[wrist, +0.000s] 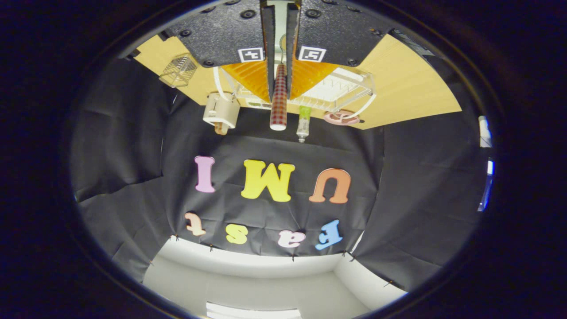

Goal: Take the plate from the dish rack, then take the spoon from the basket and place it into the plate.

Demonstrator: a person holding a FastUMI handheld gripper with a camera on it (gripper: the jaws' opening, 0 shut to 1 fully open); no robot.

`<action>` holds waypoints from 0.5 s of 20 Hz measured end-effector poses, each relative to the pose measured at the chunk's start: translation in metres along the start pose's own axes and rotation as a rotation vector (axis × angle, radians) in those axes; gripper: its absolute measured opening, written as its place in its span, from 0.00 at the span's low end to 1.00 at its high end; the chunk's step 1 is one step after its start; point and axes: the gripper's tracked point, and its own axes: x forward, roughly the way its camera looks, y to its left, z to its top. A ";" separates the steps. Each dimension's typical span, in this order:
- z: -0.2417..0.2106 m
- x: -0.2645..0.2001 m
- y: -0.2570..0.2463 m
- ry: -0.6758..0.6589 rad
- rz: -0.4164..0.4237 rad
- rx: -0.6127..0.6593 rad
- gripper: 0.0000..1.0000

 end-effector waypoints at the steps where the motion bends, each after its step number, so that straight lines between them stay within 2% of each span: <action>1: -0.008 0.001 0.006 0.015 0.007 0.009 0.15; 6: -0.040 0.007 0.012 0.052 -0.013 0.030 0.16; 10: -0.064 0.011 0.011 0.105 0.007 0.124 0.17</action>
